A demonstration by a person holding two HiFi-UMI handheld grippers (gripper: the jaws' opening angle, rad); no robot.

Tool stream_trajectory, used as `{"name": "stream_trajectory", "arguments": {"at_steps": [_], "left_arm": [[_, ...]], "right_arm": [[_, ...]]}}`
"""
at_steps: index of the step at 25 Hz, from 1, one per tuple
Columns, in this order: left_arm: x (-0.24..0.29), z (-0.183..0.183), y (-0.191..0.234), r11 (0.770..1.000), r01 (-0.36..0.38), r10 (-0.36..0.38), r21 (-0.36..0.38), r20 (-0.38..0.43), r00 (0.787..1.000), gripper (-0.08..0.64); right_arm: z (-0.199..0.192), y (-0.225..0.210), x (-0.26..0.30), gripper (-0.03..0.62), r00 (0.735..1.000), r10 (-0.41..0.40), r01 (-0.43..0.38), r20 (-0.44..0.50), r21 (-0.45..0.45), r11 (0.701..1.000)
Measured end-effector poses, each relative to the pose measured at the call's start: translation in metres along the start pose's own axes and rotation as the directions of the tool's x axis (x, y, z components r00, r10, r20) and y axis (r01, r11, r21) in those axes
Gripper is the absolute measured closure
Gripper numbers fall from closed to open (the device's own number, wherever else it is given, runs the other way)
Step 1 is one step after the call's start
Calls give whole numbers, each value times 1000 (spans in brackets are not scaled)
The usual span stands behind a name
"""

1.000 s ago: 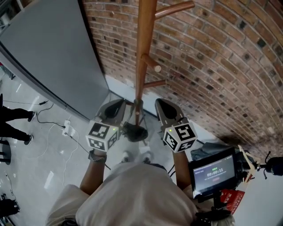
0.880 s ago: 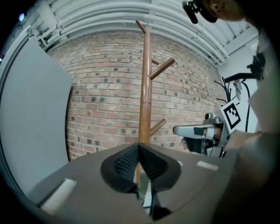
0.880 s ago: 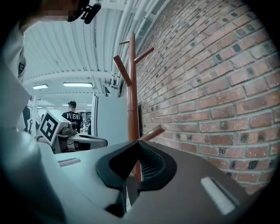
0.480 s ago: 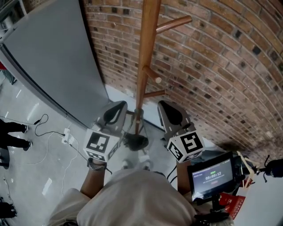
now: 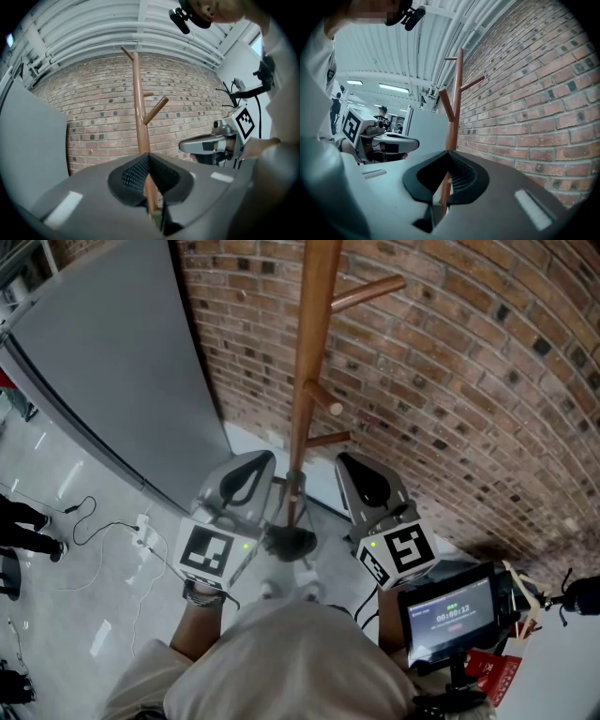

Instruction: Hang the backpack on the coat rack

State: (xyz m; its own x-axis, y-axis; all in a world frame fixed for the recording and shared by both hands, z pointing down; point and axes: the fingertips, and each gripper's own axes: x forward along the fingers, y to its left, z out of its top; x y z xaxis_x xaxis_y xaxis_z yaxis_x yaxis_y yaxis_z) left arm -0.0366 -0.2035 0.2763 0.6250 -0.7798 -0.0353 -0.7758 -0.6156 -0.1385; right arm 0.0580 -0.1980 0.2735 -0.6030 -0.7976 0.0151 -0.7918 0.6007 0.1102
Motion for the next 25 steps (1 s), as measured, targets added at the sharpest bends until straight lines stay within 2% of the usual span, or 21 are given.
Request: {"name": "stream_trajectory", "arguments": {"at_steps": [3, 8, 13, 16, 20, 25], "left_arm": [[-1, -6, 0, 1000, 1, -2, -18, -16, 1000, 561], [1, -4, 1, 1000, 3, -3, -22, 20, 1000, 561], [3, -5, 0, 1000, 3, -3, -9, 15, 1000, 561], [4, -7, -2, 1000, 9, -9, -1, -20, 1000, 561], [7, -2, -5, 1000, 17, -17, 1, 9, 1000, 561], [8, -5, -6, 1000, 22, -22, 5, 6, 1000, 561]], "right_arm": [[0, 0, 0, 592, 1000, 1, -1, -3, -4, 1000], [-2, -1, 0, 592, 1000, 0, 0, -5, -5, 1000], [-2, -1, 2, 592, 1000, 6, -6, -9, -4, 1000], [-2, -3, 2, 592, 1000, 7, -7, -10, -5, 1000], [-4, -3, 2, 592, 1000, 8, -8, -12, -5, 1000], [-9, -3, 3, 592, 1000, 11, -11, -21, -5, 1000]]}}
